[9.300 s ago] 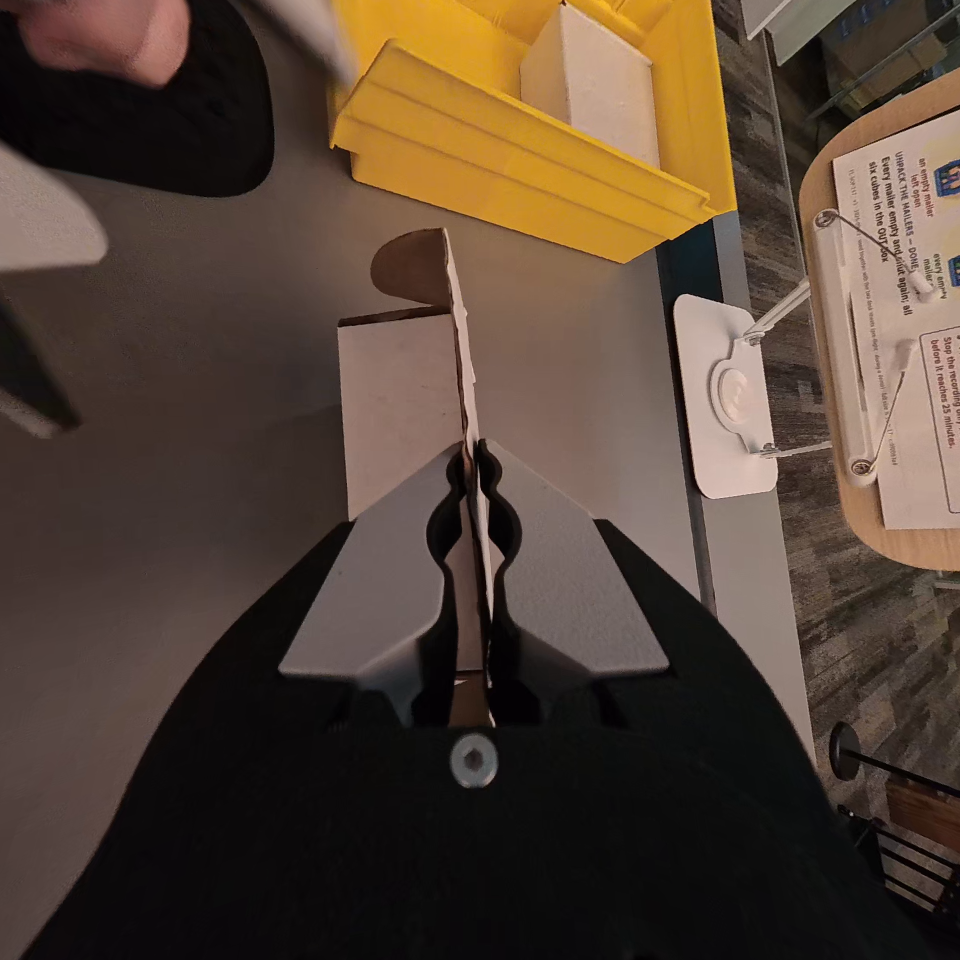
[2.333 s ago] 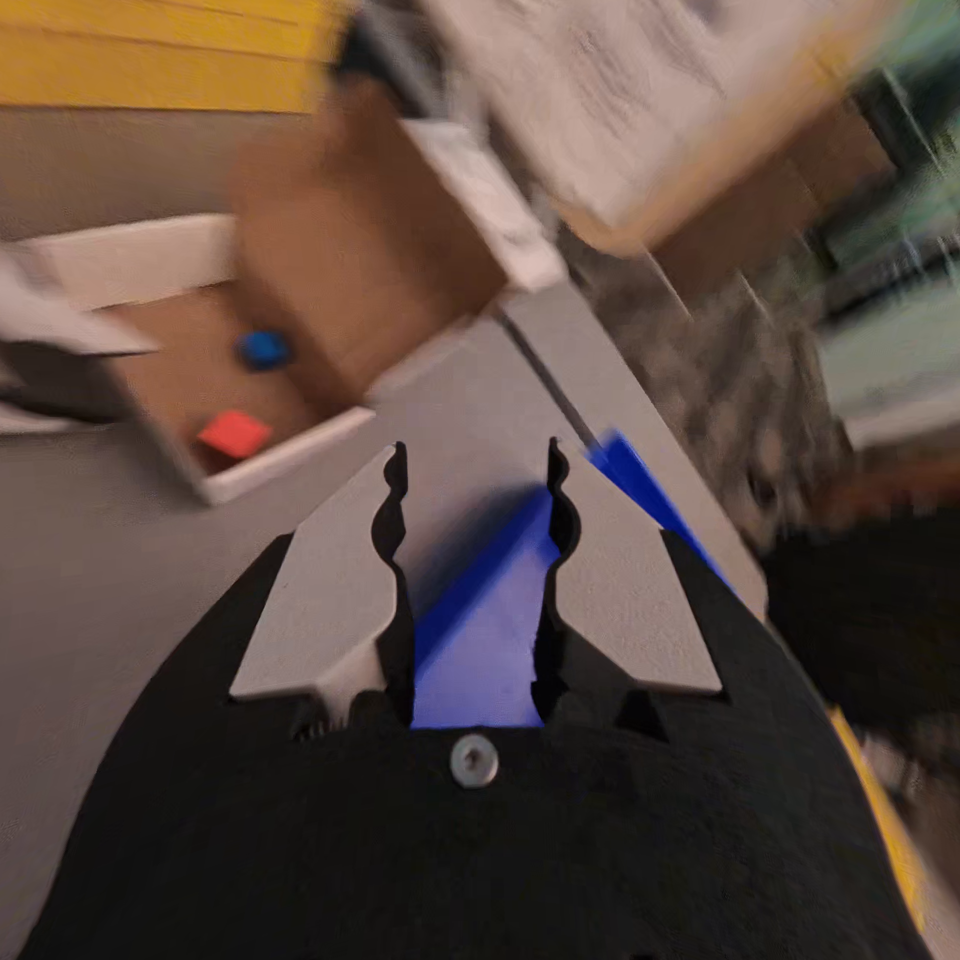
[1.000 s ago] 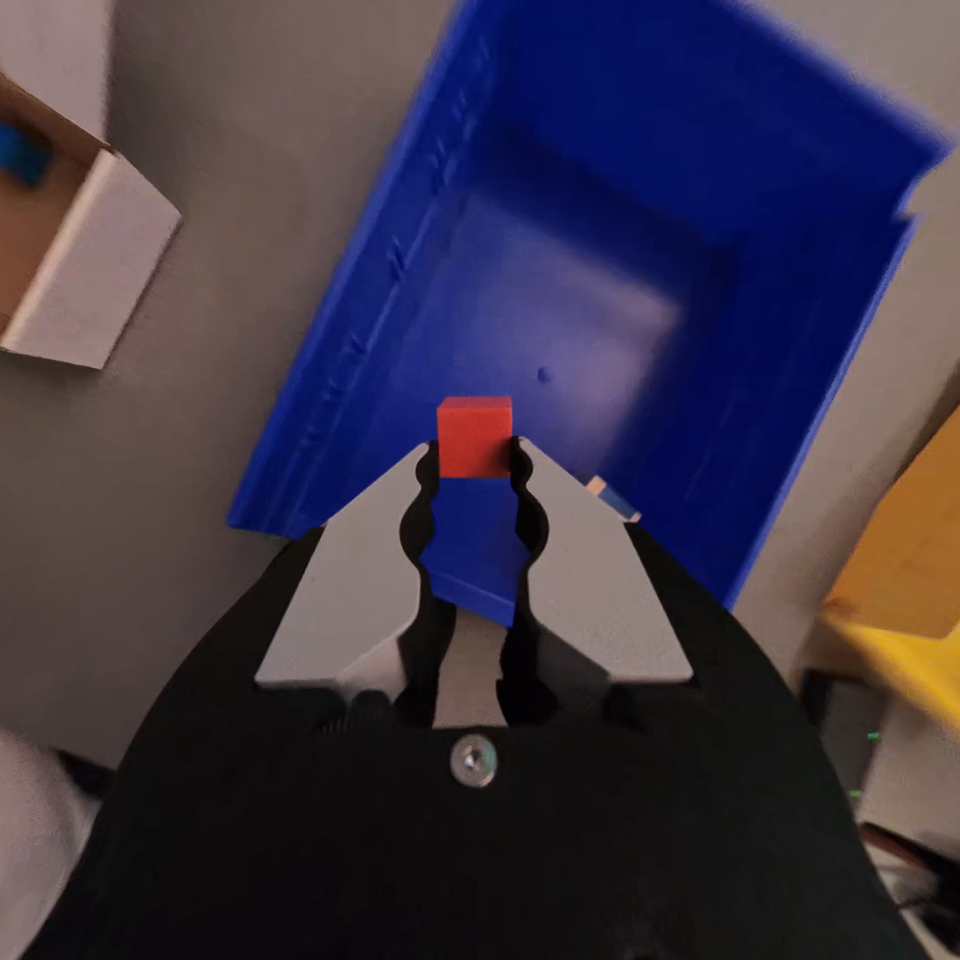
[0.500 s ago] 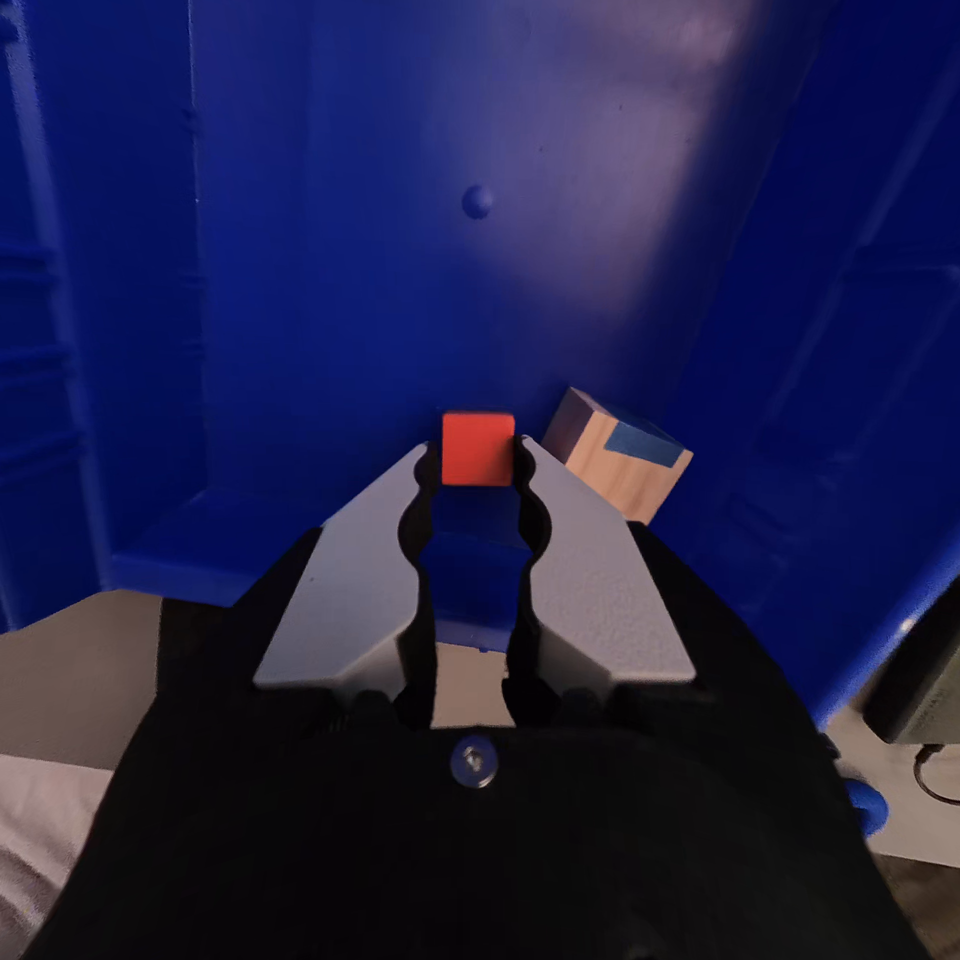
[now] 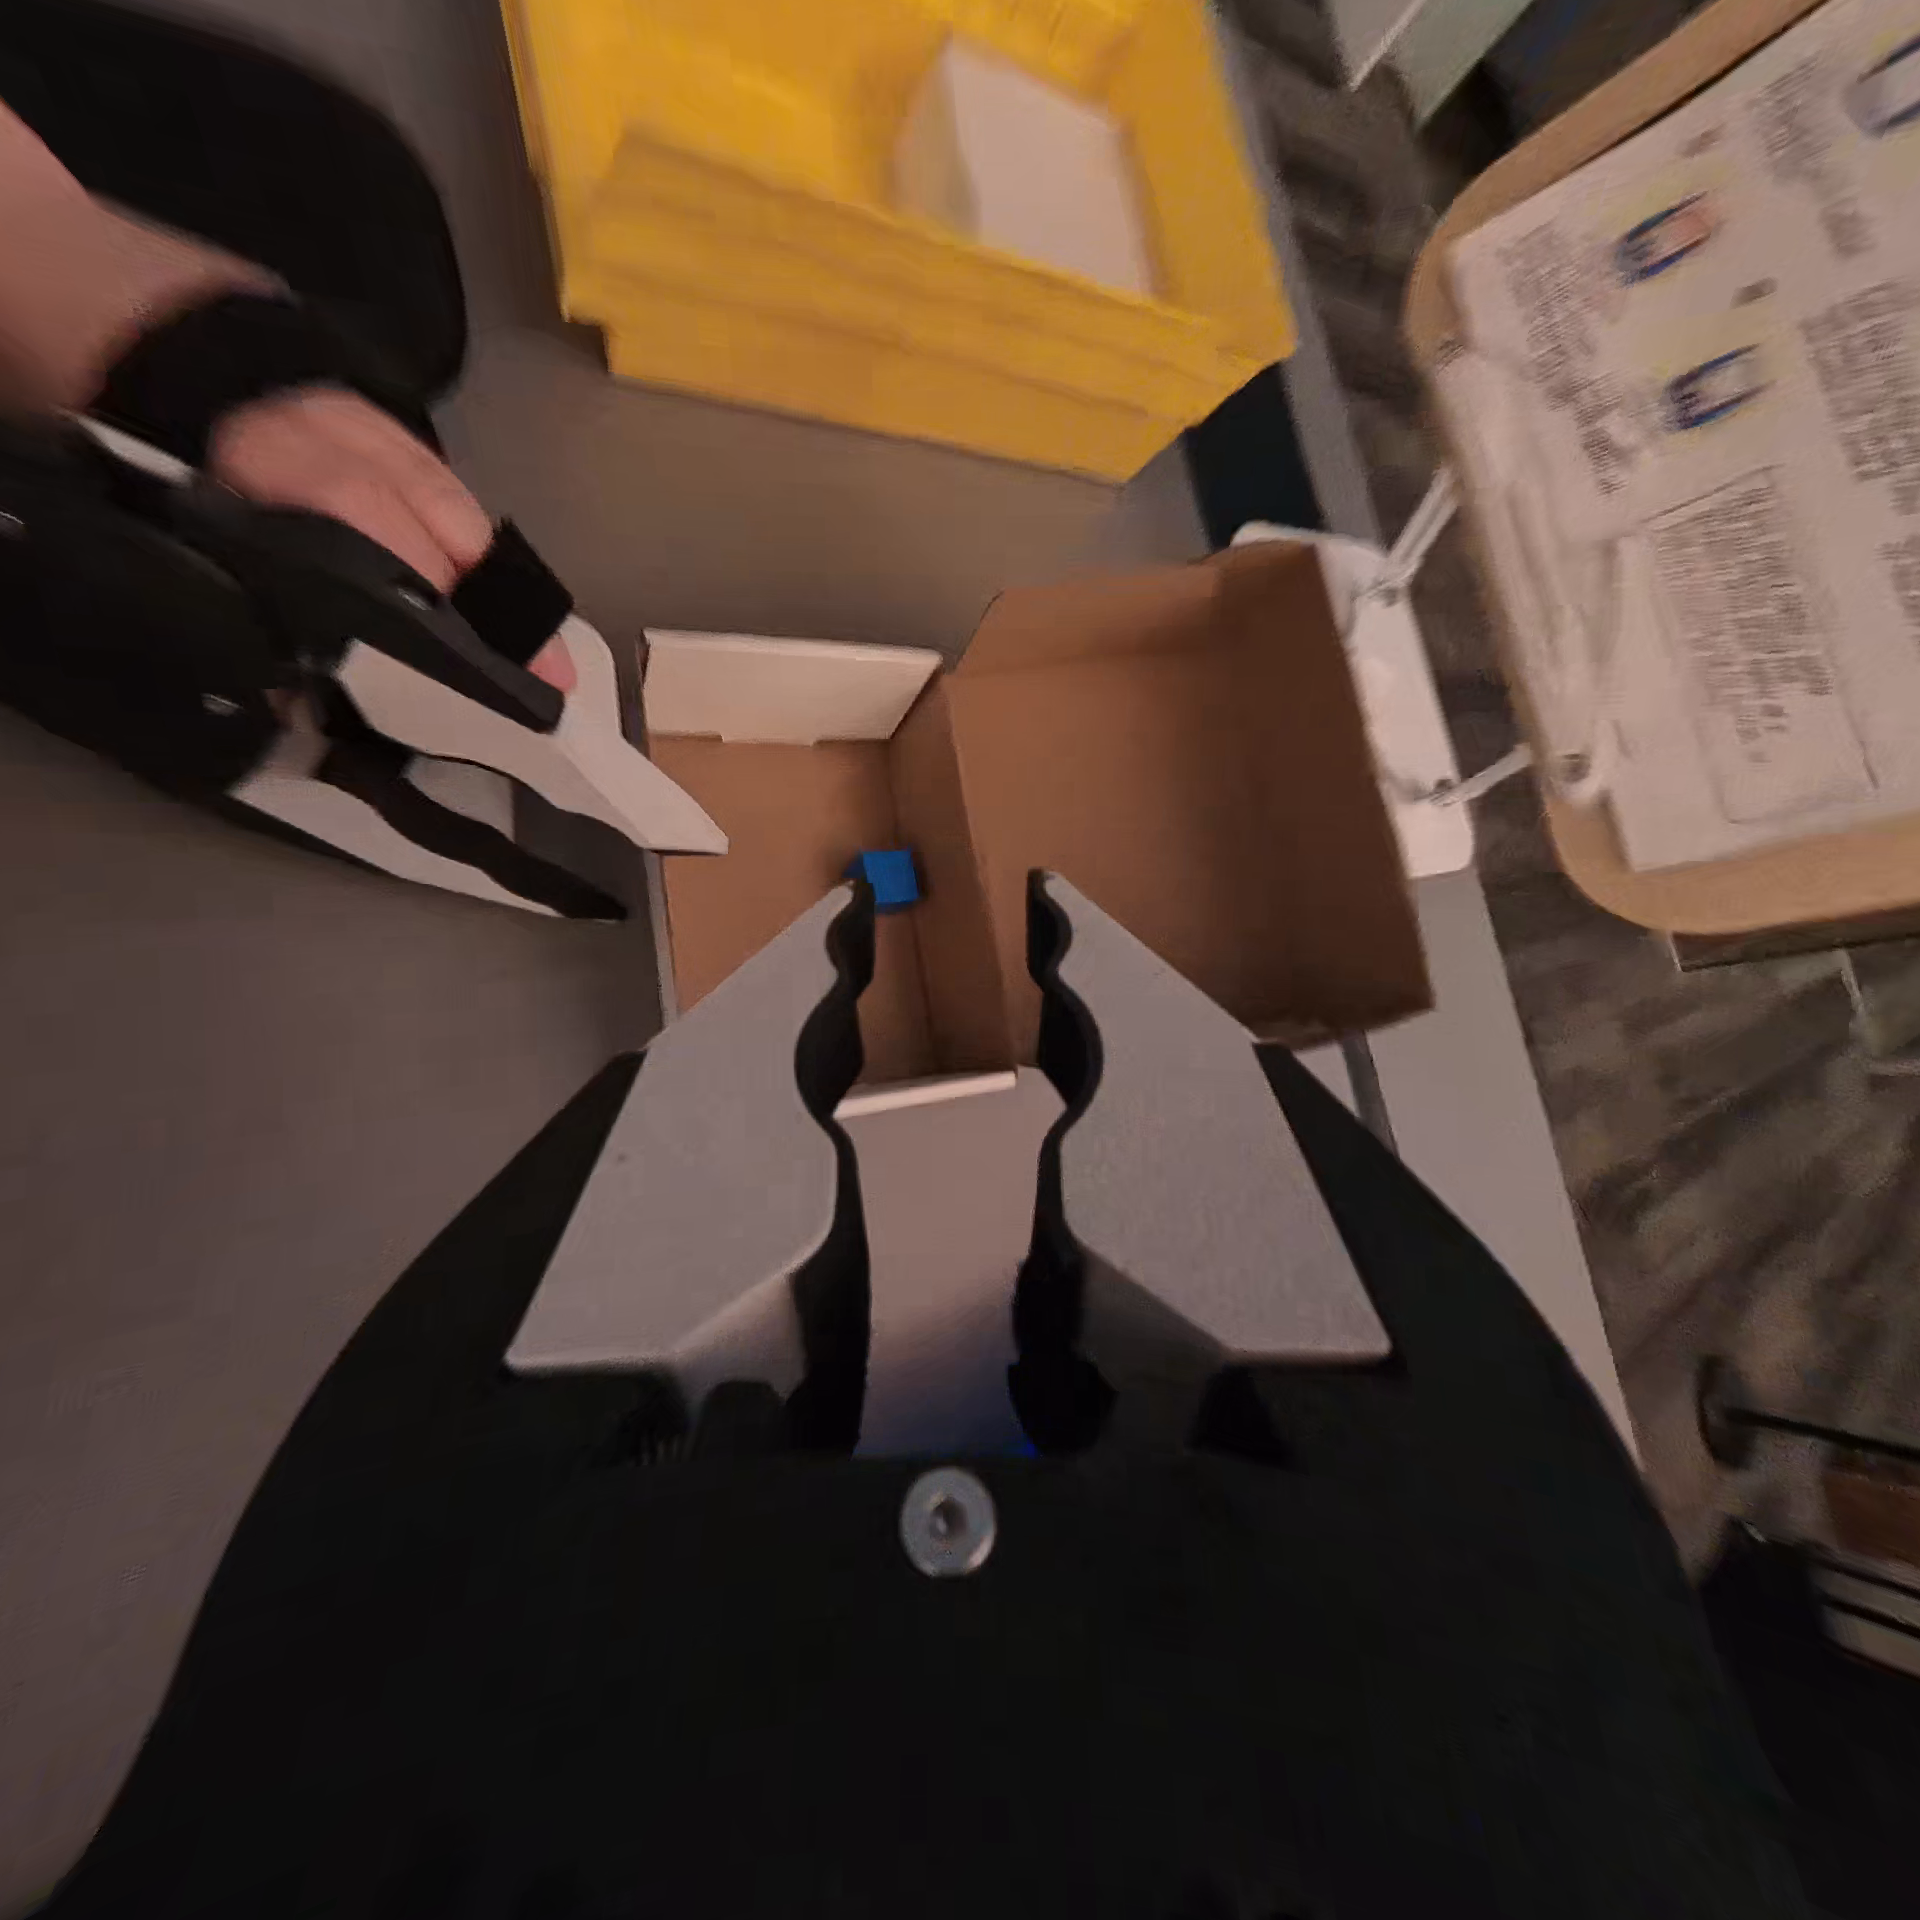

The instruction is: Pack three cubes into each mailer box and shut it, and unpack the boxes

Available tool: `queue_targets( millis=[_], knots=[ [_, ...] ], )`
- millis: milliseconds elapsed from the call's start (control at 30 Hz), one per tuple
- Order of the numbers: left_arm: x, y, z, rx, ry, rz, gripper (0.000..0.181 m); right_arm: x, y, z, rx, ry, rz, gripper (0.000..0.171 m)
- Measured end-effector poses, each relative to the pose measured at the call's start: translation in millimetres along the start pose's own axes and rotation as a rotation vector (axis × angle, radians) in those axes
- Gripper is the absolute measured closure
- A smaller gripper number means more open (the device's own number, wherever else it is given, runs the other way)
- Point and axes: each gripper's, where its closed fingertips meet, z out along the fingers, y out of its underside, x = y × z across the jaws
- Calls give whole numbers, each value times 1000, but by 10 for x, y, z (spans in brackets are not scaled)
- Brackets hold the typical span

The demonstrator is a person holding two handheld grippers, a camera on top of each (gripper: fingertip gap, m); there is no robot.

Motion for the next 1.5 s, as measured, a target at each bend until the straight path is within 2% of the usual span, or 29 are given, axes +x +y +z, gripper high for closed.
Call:
queue_targets(
  millis=[133, 267, 533, 767, 933, 1067, 1133, 1233, 1300, 1433, 1500],
  knots=[
    [1, 1, -2, 1, -1, -1, 133, -227, 321, 766, -200, -78, -92, 142],
    [0, 2, 0, 2, 2, -4, 133, -289, 614, 1143, -331, -117, -133, 140],
    [2, 1, -1, 2, 1, 2, 133, -265, 698, 1362, -368, -161, -79, 138],
    [2, 1, -1, 1, 0, 5, 133, -285, 782, 1386, -441, -182, -82, 147],
    [2, 4, -3, 0, -1, 8, 134, -248, 541, 1080, -418, -153, -115, 150],
    [2, 5, -4, 0, -1, 8, 134, 108, 200, 329, -370, 23, -141, 150],
    [2, 5, -5, -1, -1, 9, 134, 425, 230, -177, -372, 148, -85, 150],
    [0, 8, -5, -6, -5, 18, 134, 810, 774, -856, -458, 260, 158, 150],
    [-2, 8, -5, -8, -8, 24, 134, 843, 1273, -1046, -511, 237, 328, 150],
    [-2, 10, -9, -9, -12, 31, 134, 524, 2151, -943, -649, 98, 453, 150],
    [-4, 12, -10, -10, -12, 30, 134, 350, 2475, -864, -720, 49, 479, 150]
  ],
)
